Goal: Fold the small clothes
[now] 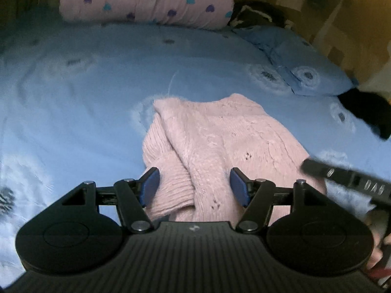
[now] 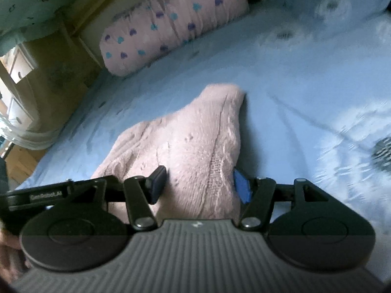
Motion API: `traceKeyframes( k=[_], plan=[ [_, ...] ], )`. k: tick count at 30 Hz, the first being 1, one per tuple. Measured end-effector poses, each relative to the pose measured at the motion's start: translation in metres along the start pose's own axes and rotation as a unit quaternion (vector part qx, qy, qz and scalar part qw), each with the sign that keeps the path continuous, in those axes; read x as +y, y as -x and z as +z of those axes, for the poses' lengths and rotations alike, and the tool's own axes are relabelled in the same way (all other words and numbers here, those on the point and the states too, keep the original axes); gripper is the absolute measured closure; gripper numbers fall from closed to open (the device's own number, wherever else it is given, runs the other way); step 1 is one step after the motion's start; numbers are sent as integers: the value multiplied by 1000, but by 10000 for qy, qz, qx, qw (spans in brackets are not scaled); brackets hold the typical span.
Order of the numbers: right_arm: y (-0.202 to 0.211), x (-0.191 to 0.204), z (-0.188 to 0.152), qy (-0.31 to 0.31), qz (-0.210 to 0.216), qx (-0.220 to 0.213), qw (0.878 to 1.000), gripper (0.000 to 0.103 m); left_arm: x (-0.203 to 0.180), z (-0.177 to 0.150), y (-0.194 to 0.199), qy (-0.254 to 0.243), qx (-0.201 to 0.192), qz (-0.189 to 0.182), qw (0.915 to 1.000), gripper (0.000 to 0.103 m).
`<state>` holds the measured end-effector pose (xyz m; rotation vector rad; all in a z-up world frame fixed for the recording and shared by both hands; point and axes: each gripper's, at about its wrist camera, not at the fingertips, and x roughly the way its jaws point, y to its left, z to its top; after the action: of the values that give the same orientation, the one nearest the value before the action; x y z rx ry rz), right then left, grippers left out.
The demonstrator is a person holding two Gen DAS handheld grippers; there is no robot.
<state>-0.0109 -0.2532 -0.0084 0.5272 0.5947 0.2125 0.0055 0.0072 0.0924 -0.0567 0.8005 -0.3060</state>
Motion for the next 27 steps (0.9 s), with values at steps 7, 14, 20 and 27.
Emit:
traceKeyframes(
  k=[7,14,20,27],
  plan=[
    [23,13,-13,638,-261,-539,9962,79,4,-19,-23,-220,59,514,9984,33],
    [11,17,-28,910,-390,-416,9942,79,3,-24,-13,-32,-65,588,9982,32],
    [30,27,-25,1080,-311,-435,9927,76,-14,-34,12,24,-24,682,9977,21],
    [51,46,-49,1614,-419,-453,9850,49,-40,-65,29,-27,178,788,9967,9]
  ],
)
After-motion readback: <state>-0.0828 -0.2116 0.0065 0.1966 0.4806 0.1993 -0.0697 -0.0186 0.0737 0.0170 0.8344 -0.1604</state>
